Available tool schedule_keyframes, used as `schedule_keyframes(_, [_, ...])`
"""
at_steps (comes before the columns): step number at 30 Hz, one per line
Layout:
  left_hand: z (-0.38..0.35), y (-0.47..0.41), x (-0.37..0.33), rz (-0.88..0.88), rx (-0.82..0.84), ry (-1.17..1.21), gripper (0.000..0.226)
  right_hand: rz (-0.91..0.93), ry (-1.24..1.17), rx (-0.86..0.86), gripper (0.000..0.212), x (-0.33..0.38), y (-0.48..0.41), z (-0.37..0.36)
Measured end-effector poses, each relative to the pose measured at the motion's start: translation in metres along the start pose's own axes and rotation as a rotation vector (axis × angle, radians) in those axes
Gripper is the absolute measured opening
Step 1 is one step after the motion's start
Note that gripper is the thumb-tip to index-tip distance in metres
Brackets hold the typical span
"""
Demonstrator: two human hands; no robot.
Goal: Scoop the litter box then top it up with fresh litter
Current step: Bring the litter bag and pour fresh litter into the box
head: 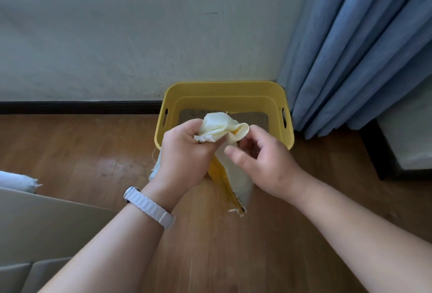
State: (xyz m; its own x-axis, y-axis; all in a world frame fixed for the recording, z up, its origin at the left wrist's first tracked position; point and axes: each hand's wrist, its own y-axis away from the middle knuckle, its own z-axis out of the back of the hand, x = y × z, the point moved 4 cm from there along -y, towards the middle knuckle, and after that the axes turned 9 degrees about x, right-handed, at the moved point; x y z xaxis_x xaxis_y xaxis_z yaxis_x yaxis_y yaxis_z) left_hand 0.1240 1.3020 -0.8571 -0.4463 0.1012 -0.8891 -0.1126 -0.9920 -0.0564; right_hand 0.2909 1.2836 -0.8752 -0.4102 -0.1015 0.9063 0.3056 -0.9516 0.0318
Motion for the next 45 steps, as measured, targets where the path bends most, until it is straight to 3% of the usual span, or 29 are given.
schedule_keyframes(6, [0.013,0.003,-0.018,0.023,-0.132,0.129,0.016,-0.238,0.364,0.097,0.052,-0.036,-0.001,-0.006])
schedule_keyframes(10, [0.021,0.004,-0.021,0.071,-0.168,0.249,0.010,-0.349,0.427,0.117,0.072,-0.054,-0.001,-0.009])
schedule_keyframes(17, [0.026,0.005,-0.021,0.086,-0.171,0.272,0.009,-0.243,0.487,0.088,0.032,-0.049,-0.005,-0.016])
schedule_keyframes(20, [0.031,0.004,-0.018,0.051,-0.209,0.146,0.017,-0.208,0.404,0.047,0.033,-0.050,-0.006,-0.014])
schedule_keyframes(24, [0.045,0.000,-0.012,-0.224,-0.263,-0.467,0.039,-0.176,0.323,0.037,0.034,-0.045,-0.011,-0.009])
schedule_keyframes(27, [0.054,-0.004,-0.002,-0.396,-0.257,-0.688,0.040,-0.168,0.300,0.069,0.032,-0.037,-0.012,-0.005])
schedule_keyframes(35, [0.037,-0.007,0.009,-0.430,-0.147,-0.758,0.011,-0.211,0.118,-0.023,0.035,-0.020,-0.012,0.015])
schedule_keyframes(39, [0.022,-0.006,0.003,-0.436,-0.078,-0.693,0.027,-0.198,0.034,-0.087,0.037,-0.019,-0.011,0.024])
schedule_keyframes(42, [0.004,-0.001,-0.006,-0.451,0.063,-0.659,0.019,-0.175,0.057,-0.073,0.037,-0.016,-0.012,0.025])
schedule_keyframes(45, [-0.009,0.005,-0.007,-0.404,0.166,-0.675,0.050,-0.157,0.030,-0.077,0.038,-0.012,-0.012,0.028])
